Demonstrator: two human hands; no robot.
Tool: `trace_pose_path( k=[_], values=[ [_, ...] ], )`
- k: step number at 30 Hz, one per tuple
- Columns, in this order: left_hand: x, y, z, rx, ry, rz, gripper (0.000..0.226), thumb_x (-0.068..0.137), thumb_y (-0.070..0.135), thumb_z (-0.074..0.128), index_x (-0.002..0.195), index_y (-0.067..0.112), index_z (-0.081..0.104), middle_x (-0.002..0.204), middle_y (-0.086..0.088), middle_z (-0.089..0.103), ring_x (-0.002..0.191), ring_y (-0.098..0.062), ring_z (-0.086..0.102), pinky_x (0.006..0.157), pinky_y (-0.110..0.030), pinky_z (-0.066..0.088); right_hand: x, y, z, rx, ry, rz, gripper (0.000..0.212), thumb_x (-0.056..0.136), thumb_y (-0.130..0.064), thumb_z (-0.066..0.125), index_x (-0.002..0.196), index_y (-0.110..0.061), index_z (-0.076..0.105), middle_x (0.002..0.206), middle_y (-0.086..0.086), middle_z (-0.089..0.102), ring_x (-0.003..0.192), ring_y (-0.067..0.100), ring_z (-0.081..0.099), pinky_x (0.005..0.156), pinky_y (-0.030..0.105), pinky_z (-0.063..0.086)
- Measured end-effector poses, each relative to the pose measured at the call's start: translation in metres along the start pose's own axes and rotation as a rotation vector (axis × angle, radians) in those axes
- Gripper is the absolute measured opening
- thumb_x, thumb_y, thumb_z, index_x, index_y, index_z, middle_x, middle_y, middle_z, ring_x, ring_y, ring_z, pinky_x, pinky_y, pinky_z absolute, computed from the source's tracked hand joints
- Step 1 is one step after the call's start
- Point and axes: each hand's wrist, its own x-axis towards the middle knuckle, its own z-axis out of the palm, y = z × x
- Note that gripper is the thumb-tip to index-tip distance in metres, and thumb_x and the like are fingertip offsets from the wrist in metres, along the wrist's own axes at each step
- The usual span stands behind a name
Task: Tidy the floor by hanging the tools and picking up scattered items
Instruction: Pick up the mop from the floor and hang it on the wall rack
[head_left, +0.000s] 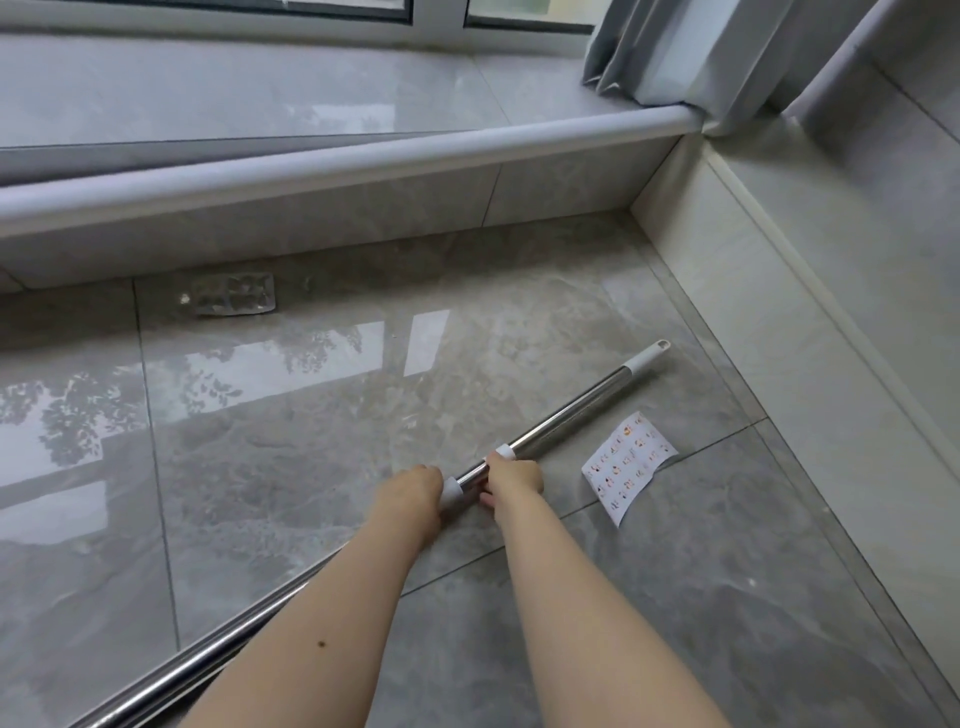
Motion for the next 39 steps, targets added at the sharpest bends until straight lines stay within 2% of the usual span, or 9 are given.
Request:
trace_pose_path(
  k=[2, 8, 12, 15, 19, 28, 32, 36, 39],
  values=[
    [-0.005, -0.002, -0.010, -0.007, 0.007, 0.007, 0.034, 0.092, 0.017, 0.052, 0.124, 0.006, 0.049, 0.133, -0.013, 0.051, 0.124, -0.031, 0.051, 0.100, -0.036, 0.042, -0.006, -0.012, -0.007, 0.044, -0.048, -0.030, 0.033, 0.090, -0.016, 0.055, 0.113, 0.007, 0.061, 0.087, 0.016, 0.065, 0.076, 0.029, 0.064, 0.084, 0.041, 0.056],
    [-0.069, 0.000, -0.066, -0.081, -0.012, -0.026, 0.036, 0.097, 0.028, 0.048, 0.125, 0.007, 0.042, 0.129, -0.012, 0.050, 0.116, -0.030, 0.053, 0.087, -0.035, 0.044, -0.083, -0.062, -0.036, -0.016, -0.114, -0.096, 0.029, 0.092, -0.017, 0.056, 0.114, 0.000, 0.062, 0.109, 0.016, 0.069, 0.102, 0.029, 0.067, 0.094, 0.040, 0.054],
    [-0.125, 0.009, -0.128, -0.125, 0.017, -0.095, 0.025, 0.098, 0.017, 0.045, 0.121, 0.007, 0.039, 0.118, -0.013, 0.060, 0.103, -0.031, 0.062, 0.074, -0.036, 0.043, -0.155, -0.100, -0.060, 0.072, -0.141, -0.213, 0.008, 0.090, -0.015, 0.061, 0.093, -0.008, 0.064, 0.076, -0.001, 0.064, 0.068, 0.009, 0.060, 0.071, 0.025, 0.053],
    [-0.163, 0.021, -0.179, -0.086, 0.077, -0.102, 0.026, 0.097, 0.008, 0.044, 0.122, 0.008, 0.037, 0.118, -0.011, 0.060, 0.102, -0.029, 0.063, 0.075, -0.034, 0.045, -0.209, -0.136, -0.076, 0.101, -0.123, -0.285, 0.011, 0.088, -0.022, 0.064, 0.078, -0.018, 0.061, 0.073, -0.005, 0.064, 0.071, 0.011, 0.061, 0.080, 0.031, 0.054],
    [-0.211, 0.038, -0.256, -0.151, 0.120, -0.111, 0.036, 0.093, 0.003, 0.044, 0.127, 0.010, 0.034, 0.117, -0.009, 0.060, 0.098, -0.027, 0.064, 0.072, -0.033, 0.045, -0.282, -0.197, -0.107, 0.056, -0.113, -0.432, 0.009, 0.086, -0.025, 0.062, 0.083, -0.017, 0.065, 0.076, -0.005, 0.067, 0.073, 0.012, 0.062, 0.076, 0.032, 0.054],
    [-0.322, 0.094, -0.434, -0.249, 0.142, 0.034, 0.029, 0.094, 0.010, 0.045, 0.121, 0.009, 0.034, 0.120, -0.011, 0.060, 0.098, -0.031, 0.061, 0.070, -0.035, 0.040, -0.435, -0.326, -0.207, 0.120, -0.179, -0.653, 0.014, 0.087, -0.021, 0.066, 0.098, -0.012, 0.066, 0.080, -0.009, 0.066, 0.070, -0.002, 0.061, 0.062, 0.008, 0.049],
    [-0.370, 0.124, -0.502, -0.220, 0.183, 0.101, 0.029, 0.096, 0.013, 0.043, 0.122, 0.005, 0.034, 0.120, -0.017, 0.061, 0.105, -0.034, 0.062, 0.083, -0.042, 0.050, -0.494, -0.373, -0.255, 0.121, -0.187, -0.729, 0.012, 0.086, -0.019, 0.068, 0.096, -0.013, 0.065, 0.077, -0.013, 0.064, 0.069, -0.005, 0.060, 0.054, -0.003, 0.044],
    [-0.406, 0.157, -0.560, -0.189, 0.245, 0.140, 0.045, 0.096, 0.012, 0.041, 0.138, 0.002, 0.025, 0.120, -0.020, 0.063, 0.105, -0.035, 0.063, 0.089, -0.042, 0.049, -0.549, -0.415, -0.298, 0.131, -0.168, -0.802, 0.014, 0.086, -0.018, 0.068, 0.098, -0.010, 0.067, 0.081, -0.009, 0.066, 0.073, 0.000, 0.061, 0.056, -0.001, 0.045],
    [-0.434, 0.188, -0.605, -0.162, 0.297, 0.231, 0.048, 0.096, 0.015, 0.043, 0.139, 0.005, 0.023, 0.116, -0.019, 0.064, 0.104, -0.036, 0.063, 0.090, -0.044, 0.051, -0.589, -0.446, -0.334, 0.196, -0.113, -0.860, 0.023, 0.084, -0.018, 0.070, 0.103, -0.005, 0.068, 0.095, 0.005, 0.072, 0.086, 0.015, 0.066, 0.077, 0.017, 0.053]
  ],
)
